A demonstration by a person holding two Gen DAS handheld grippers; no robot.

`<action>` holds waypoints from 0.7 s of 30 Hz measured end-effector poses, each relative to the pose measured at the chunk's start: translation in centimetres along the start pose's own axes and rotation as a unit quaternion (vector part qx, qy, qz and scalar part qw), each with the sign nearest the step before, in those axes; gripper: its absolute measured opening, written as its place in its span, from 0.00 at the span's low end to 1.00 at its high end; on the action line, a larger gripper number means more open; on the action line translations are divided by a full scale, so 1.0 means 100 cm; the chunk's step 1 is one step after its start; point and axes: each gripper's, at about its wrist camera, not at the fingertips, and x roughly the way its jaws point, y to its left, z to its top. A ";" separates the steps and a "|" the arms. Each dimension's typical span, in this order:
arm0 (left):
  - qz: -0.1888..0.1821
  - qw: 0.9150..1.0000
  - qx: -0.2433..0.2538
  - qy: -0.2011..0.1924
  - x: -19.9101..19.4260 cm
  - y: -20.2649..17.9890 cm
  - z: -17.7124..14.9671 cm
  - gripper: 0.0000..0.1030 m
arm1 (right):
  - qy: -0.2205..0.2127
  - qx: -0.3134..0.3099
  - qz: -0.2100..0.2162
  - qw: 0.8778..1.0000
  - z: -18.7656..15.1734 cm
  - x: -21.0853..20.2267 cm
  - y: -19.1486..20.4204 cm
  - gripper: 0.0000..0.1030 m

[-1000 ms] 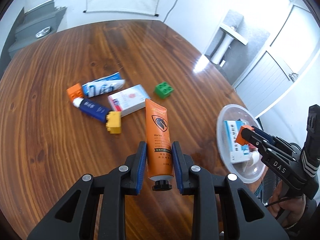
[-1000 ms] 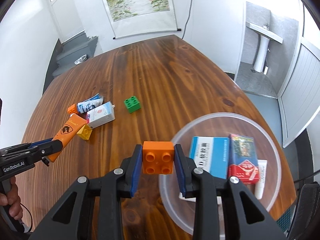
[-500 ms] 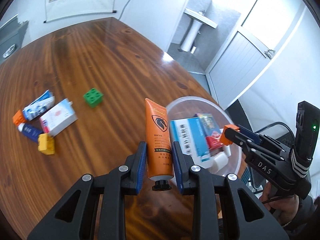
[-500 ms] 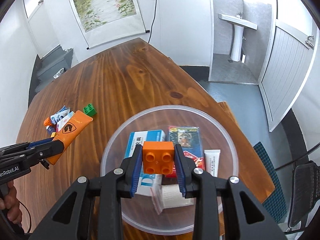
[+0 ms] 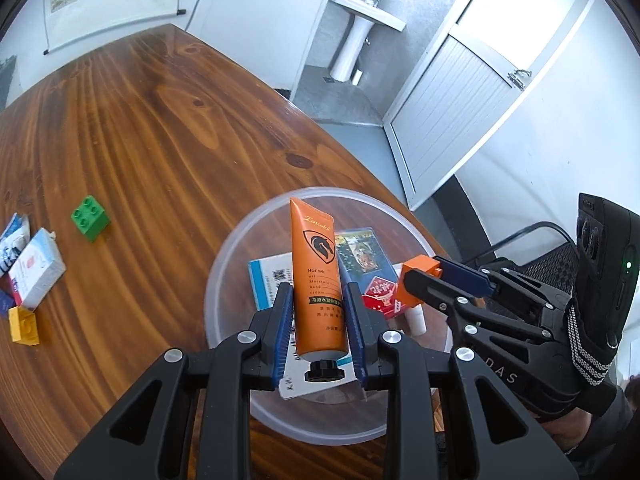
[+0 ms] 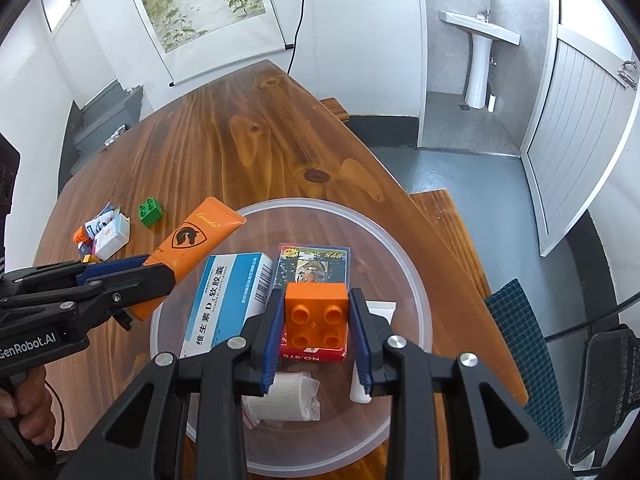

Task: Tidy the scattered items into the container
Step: 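Release the orange tube with the left tool while the right releases the block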

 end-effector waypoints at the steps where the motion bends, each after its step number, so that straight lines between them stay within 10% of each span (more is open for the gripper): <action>1: -0.003 1.000 0.001 0.006 0.004 -0.002 0.000 0.28 | 0.004 -0.001 0.005 1.000 0.000 0.002 0.000 0.34; 7: -0.004 1.000 -0.007 0.029 0.011 -0.002 -0.006 0.46 | 0.003 -0.008 0.013 1.000 -0.001 0.002 -0.001 0.66; 12: 0.026 0.999 -0.027 0.012 -0.014 0.009 -0.013 0.48 | 0.002 -0.015 0.006 1.000 0.000 -0.009 0.001 0.66; 21: 0.184 0.983 -0.021 0.011 -0.062 0.046 -0.060 0.48 | 0.004 -0.048 0.044 0.998 0.030 0.023 0.061 0.66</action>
